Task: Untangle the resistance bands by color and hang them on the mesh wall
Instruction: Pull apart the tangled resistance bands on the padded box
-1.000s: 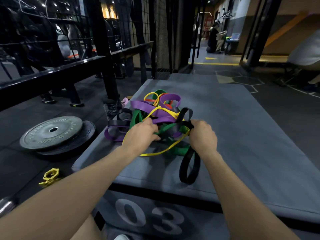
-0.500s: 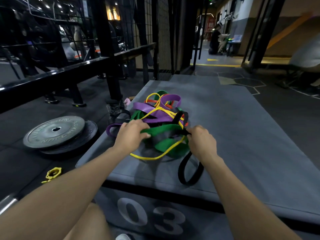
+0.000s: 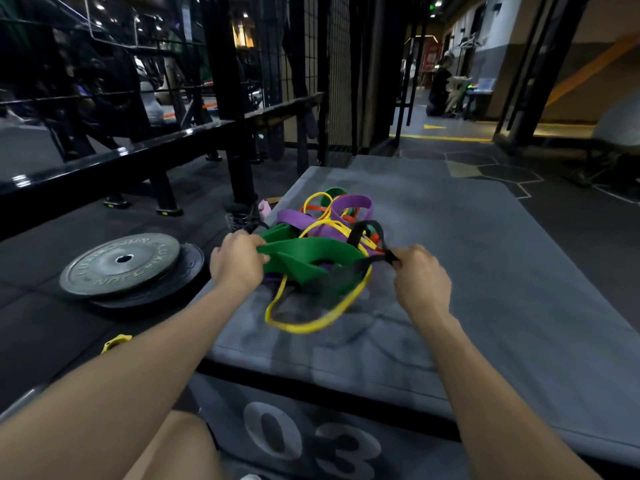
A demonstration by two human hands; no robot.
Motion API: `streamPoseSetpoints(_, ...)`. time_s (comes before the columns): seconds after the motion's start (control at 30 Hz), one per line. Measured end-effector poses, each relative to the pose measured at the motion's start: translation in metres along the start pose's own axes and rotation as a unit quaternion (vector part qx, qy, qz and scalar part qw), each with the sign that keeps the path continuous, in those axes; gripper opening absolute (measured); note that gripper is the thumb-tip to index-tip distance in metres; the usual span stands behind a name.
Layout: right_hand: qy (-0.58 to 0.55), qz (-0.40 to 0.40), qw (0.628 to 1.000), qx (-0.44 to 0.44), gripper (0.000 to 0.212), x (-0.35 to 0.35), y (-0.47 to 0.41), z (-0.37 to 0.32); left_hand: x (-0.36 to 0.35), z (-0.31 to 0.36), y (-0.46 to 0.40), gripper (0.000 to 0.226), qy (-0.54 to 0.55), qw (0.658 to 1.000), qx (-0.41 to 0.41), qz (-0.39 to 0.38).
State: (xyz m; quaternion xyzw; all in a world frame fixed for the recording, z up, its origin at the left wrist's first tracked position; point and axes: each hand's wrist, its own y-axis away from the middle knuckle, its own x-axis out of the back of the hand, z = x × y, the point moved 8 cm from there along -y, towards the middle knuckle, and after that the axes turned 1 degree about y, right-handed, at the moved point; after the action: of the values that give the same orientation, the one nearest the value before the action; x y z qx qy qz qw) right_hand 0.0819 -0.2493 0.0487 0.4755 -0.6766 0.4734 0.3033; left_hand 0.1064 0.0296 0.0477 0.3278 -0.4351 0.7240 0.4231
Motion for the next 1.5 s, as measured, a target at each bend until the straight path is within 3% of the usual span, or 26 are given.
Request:
streamPoseSetpoints(0.1,0.047,-0.005,0.999,-0.025,0.027,-0.001,0.000,0.016,-0.005,-0.015,-0.001,0.037,0.141,0.988,0.064,-0.014)
streamPoseSetpoints(0.27,0.037,-0.038,0.997,-0.047,0.024,-0.015,0.002,0.016,-0.012,0.021,0.009,0.029,0.322,0.946,-0.015,-0.019)
streamPoseSetpoints(0.43,0.018,-0.060,0.990,-0.123,0.018,-0.017,0.002,0.039,-0.003,0.005,0.010,0.021,0.545,0.838,0.032,0.021)
streamPoseSetpoints(0.5,0.011,-0.066,0.990,-0.121,0.021,-0.018,0.001,0.042,-0.011,-0.007,0.005,0.035,0.577,0.815,0.052,0.002)
streamPoseSetpoints(0.57,-0.022,-0.062,0.993,-0.100,0.019,-0.019,-0.002,0.035,-0.035,-0.030,-0.004,0.067,0.542,0.836,0.074,-0.031)
streamPoseSetpoints(0.6,-0.039,-0.057,0.994,-0.086,0.012,-0.019,-0.004,0.030,-0.035,-0.030,-0.004,0.064,0.513,0.856,0.047,-0.045)
streamPoseSetpoints(0.7,-0.076,-0.028,0.996,-0.043,0.006,-0.011,-0.008,0.013,-0.023,-0.012,0.013,0.019,0.432,0.899,-0.037,-0.057)
streamPoseSetpoints(0.8,-0.095,0.013,0.995,-0.019,0.036,0.001,-0.010,0.004,-0.022,-0.003,0.025,0.023,0.312,0.936,-0.161,-0.025)
streamPoseSetpoints(0.9,-0.120,0.023,0.992,0.019,0.035,0.002,-0.011,-0.015,-0.023,0.000,0.029,0.016,0.237,0.945,-0.222,-0.037)
streamPoseSetpoints(1.03,-0.124,-0.029,0.990,0.065,0.031,-0.022,-0.011,-0.046,-0.028,0.001,0.025,0.022,0.146,0.959,-0.217,-0.106)
streamPoseSetpoints(1.17,-0.125,-0.061,0.985,0.106,0.025,-0.037,-0.019,-0.077,-0.024,0.003,0.023,0.045,0.197,0.945,-0.219,-0.145)
streamPoseSetpoints(1.23,-0.117,-0.069,0.983,0.119,0.024,-0.043,-0.028,-0.088,-0.017,-0.001,0.010,0.045,0.236,0.949,-0.171,-0.118)
streamPoseSetpoints(1.37,-0.089,-0.083,0.982,0.143,0.028,-0.053,-0.056,-0.105,-0.009,-0.014,-0.019,0.021,0.253,0.966,-0.034,-0.033)
streamPoseSetpoints(1.5,-0.039,-0.087,0.983,0.159,0.031,-0.062,-0.091,-0.115,-0.031,-0.011,-0.041,0.031,0.246,0.967,0.024,-0.062)
